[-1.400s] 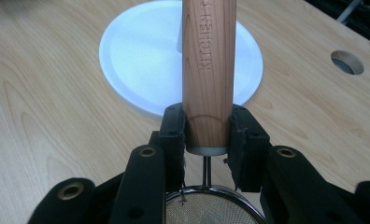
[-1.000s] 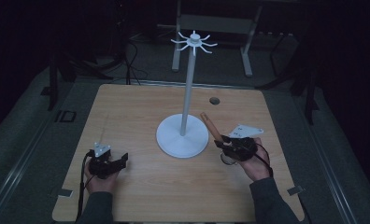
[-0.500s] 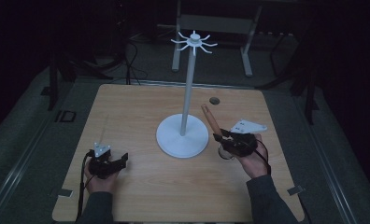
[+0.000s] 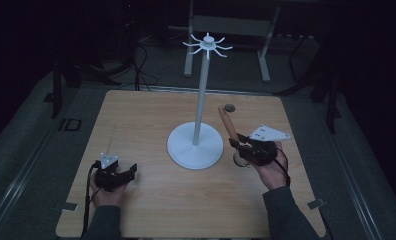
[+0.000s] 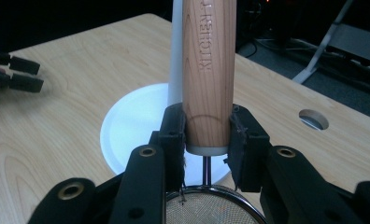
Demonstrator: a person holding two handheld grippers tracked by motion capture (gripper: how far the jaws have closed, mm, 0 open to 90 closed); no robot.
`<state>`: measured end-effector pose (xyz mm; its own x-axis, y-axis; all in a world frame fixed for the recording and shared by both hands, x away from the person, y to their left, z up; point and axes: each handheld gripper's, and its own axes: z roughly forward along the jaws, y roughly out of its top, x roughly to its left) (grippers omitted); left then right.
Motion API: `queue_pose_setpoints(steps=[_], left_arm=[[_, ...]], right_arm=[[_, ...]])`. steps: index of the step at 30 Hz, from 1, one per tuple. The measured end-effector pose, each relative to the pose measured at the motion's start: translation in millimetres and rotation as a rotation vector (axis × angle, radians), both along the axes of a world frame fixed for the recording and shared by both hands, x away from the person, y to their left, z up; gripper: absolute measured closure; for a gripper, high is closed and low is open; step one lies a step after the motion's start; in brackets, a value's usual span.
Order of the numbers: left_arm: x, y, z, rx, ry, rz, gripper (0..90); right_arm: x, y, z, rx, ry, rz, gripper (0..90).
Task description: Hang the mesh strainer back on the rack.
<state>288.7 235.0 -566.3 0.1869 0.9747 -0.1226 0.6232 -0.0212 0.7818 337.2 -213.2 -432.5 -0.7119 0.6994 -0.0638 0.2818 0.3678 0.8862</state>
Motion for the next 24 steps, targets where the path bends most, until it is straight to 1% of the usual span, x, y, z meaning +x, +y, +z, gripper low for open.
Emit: queue_pose_setpoints(steps=[2,9,17,24], left_arm=[[0.0,-0.3,-0.1,-0.004,-0.001,0.003,24.8],[0.1,0.0,0.0,-0.002,0.001,0.001,24.7],[0.1,0.0,-0.1,-0.003,0.001,0.000,24.8],[0.2,0.1,0.0,-0.005,0.002,0.001,24.8]], right_arm=[[0.2,-1.2,2.3,0.021,-0.001,-0.004,69.5],[0.8,-2.8,9.4,0.062,-0.011,-0.006,69.5],[1.4,-2.8,14.5,0.084,-0.022,-0.011,69.5],[2.3,-0.5,20.4,0.114,-0.031,-0.014,69.5]])
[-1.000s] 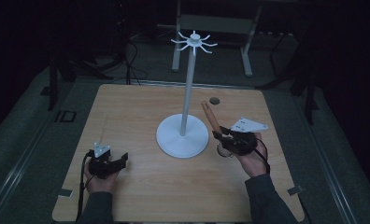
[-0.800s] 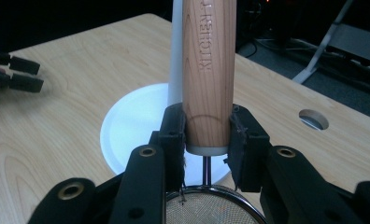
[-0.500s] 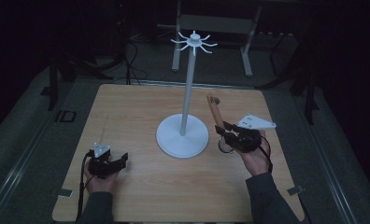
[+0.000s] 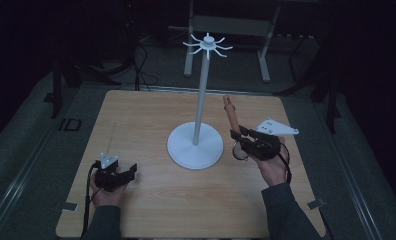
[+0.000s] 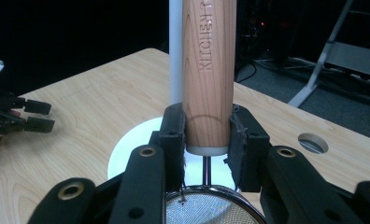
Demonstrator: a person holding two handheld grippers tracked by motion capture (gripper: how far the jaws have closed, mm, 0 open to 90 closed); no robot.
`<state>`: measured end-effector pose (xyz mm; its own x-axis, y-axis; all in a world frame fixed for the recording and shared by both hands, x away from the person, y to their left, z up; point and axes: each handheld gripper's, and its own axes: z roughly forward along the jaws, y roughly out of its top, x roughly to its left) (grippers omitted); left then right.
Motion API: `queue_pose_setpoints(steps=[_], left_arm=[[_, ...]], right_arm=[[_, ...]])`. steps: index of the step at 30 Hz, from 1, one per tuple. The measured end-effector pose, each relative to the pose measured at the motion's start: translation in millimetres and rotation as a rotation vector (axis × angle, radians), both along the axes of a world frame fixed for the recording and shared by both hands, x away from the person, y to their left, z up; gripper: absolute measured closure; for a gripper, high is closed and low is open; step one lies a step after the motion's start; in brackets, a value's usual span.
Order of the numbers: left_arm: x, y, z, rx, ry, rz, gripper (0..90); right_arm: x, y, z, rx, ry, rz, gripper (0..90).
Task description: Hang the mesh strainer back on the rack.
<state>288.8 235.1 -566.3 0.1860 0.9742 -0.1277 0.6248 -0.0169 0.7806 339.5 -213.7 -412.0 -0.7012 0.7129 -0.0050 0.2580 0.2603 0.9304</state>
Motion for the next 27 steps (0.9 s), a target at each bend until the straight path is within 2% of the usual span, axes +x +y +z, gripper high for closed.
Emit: queue_pose_setpoints(steps=[13,27], left_arm=[[0.0,0.2,0.0,0.001,0.000,-0.001,24.8],[0.0,0.0,0.0,0.002,0.000,0.000,24.8]], right_arm=[[1.0,3.9,9.2,0.032,-0.022,-0.013,69.5],[1.6,1.2,15.5,0.090,-0.033,-0.032,69.5]])
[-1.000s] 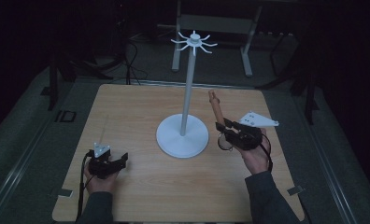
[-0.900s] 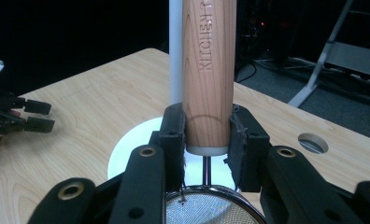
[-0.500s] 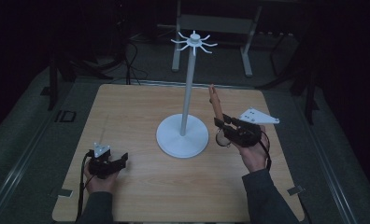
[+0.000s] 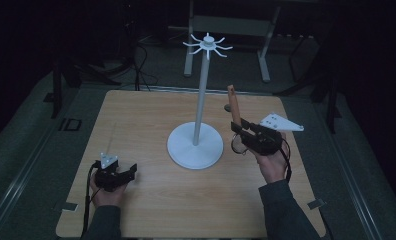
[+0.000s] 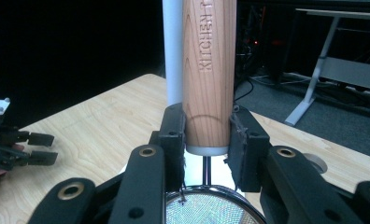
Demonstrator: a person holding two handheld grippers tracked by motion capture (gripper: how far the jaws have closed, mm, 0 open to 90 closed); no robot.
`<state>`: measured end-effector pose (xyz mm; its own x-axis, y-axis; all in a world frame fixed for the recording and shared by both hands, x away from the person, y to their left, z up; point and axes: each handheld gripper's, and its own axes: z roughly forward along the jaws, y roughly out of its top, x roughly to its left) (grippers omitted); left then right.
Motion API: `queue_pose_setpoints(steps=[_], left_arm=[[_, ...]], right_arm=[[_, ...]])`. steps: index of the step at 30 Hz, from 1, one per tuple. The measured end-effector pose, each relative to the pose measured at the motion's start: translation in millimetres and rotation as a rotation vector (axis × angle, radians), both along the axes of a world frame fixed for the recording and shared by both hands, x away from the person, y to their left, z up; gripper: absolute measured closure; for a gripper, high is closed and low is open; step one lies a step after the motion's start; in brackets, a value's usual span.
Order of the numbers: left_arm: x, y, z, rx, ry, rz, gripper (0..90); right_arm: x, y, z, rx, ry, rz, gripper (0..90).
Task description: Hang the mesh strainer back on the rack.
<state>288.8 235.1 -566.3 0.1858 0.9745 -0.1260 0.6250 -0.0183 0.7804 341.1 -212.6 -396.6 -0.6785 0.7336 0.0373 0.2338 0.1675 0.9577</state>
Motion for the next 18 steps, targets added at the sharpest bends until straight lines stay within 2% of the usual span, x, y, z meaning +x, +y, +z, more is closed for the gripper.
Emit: queue_pose_setpoints(steps=[18], left_arm=[[0.0,0.0,0.0,0.003,0.000,-0.001,24.8]], right_arm=[[-0.6,-0.9,8.5,0.030,-0.033,-0.032,69.5]])
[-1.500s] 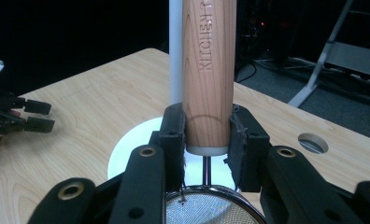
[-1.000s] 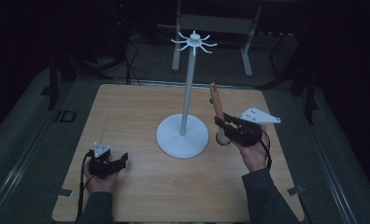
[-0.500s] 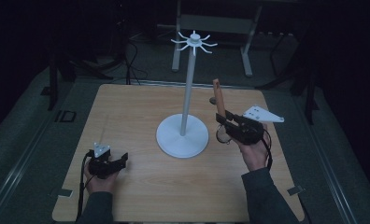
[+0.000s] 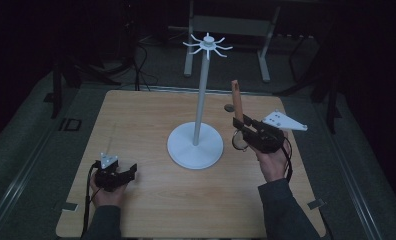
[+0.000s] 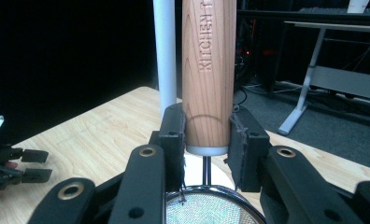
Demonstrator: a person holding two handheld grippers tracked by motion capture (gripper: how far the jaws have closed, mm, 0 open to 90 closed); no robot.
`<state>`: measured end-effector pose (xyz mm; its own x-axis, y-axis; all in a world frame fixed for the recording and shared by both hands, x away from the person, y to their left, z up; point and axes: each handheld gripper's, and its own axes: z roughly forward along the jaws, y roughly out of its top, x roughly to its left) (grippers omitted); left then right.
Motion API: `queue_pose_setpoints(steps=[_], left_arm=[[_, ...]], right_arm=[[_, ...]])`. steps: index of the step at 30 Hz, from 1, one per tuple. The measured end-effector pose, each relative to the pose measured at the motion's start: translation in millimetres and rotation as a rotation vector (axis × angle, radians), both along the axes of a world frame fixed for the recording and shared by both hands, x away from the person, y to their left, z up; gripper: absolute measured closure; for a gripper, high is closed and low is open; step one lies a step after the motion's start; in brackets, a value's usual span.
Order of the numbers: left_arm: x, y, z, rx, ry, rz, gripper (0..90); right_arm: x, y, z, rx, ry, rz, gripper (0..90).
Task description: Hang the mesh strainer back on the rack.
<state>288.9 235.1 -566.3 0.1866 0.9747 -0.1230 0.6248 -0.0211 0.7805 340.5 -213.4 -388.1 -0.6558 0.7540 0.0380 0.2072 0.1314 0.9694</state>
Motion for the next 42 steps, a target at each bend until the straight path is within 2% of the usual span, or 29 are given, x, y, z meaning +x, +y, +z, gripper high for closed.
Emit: queue_pose_setpoints(steps=[24,42], left_arm=[[0.1,0.1,0.0,0.000,0.000,-0.001,24.8],[0.1,0.1,0.0,-0.001,0.001,0.000,24.8]], right_arm=[[1.8,4.6,18.1,0.020,-0.033,-0.004,69.4],[4.5,8.2,27.1,0.039,-0.040,0.001,69.5]])
